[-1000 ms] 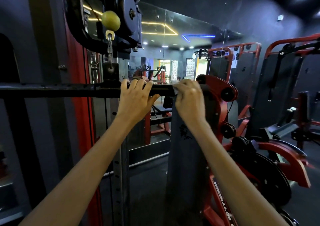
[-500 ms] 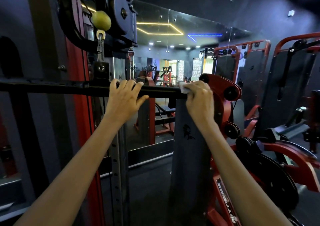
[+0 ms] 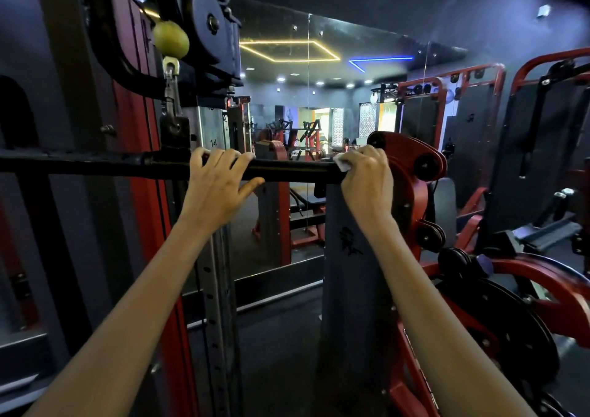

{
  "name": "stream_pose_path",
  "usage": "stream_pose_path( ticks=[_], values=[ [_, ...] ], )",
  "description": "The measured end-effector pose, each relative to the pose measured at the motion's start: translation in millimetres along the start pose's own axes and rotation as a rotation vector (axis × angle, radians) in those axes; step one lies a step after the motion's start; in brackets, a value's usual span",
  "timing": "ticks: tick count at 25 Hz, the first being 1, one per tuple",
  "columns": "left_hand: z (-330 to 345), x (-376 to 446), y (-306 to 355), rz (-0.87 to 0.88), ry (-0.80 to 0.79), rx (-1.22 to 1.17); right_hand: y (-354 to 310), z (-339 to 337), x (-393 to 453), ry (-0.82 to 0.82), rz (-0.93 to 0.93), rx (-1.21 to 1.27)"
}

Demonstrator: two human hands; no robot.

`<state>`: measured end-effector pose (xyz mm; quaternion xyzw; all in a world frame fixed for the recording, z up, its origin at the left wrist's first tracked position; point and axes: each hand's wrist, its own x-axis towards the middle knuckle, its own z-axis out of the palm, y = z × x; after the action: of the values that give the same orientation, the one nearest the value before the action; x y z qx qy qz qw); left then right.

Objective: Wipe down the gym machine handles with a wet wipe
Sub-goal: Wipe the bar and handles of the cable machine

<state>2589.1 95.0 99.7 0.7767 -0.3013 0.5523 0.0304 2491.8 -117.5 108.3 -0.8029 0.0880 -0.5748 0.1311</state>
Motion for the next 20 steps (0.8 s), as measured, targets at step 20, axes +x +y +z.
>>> stream_pose_path(
  ticks=[20],
  values=[
    [10,1,1,0.012,0.087,-0.078,31,-7,-12,0.047,0.573,0.815]
  ],
)
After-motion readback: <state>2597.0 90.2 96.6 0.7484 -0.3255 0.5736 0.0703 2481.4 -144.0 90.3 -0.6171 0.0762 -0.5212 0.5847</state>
